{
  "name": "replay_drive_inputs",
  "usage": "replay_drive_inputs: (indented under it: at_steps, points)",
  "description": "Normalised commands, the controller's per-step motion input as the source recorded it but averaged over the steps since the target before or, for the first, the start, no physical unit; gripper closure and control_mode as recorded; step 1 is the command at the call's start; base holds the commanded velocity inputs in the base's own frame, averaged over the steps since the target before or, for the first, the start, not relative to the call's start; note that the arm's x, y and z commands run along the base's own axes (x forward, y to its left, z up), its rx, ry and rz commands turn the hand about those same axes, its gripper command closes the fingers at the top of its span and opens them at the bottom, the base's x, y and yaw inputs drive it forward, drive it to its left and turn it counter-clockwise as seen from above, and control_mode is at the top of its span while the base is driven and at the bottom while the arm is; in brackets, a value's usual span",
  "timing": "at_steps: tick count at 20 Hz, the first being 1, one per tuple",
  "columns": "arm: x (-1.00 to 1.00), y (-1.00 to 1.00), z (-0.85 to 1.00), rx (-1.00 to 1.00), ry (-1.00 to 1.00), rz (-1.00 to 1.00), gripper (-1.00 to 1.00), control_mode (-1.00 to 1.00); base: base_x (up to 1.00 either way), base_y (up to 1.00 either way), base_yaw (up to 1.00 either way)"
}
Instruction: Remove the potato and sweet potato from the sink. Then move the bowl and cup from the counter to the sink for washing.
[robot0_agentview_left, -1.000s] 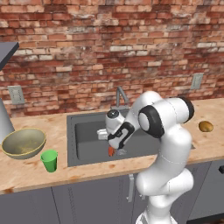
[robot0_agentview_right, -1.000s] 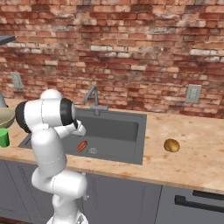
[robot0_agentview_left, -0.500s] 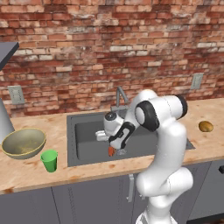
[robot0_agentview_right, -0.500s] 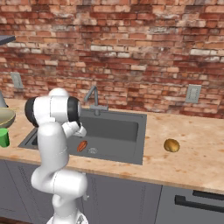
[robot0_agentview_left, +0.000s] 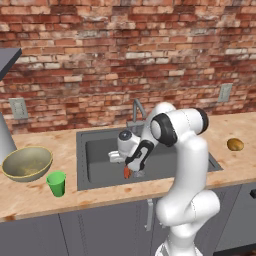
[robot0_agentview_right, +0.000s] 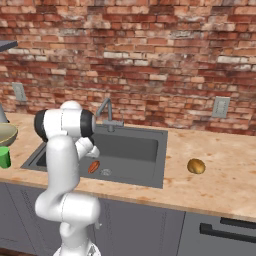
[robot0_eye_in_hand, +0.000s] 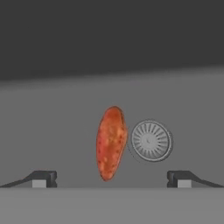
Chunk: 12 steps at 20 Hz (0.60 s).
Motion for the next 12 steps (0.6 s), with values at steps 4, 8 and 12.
replay_drive_inputs:
  at_steps: [4, 8, 12]
  points:
    - [0.11, 0.00, -0.18, 0.00, 0.00, 0.00, -1.00, -1.00, 0.00, 0.00, 0.00]
    - [0.12, 0.00, -0.21, 0.00, 0.00, 0.00, -1.00, -1.00, 0.00, 0.00, 0.00]
    - [0.14, 0.00, -0.23, 0.00, 0.00, 0.00, -1.00, -1.00, 0.00, 0.00, 0.00]
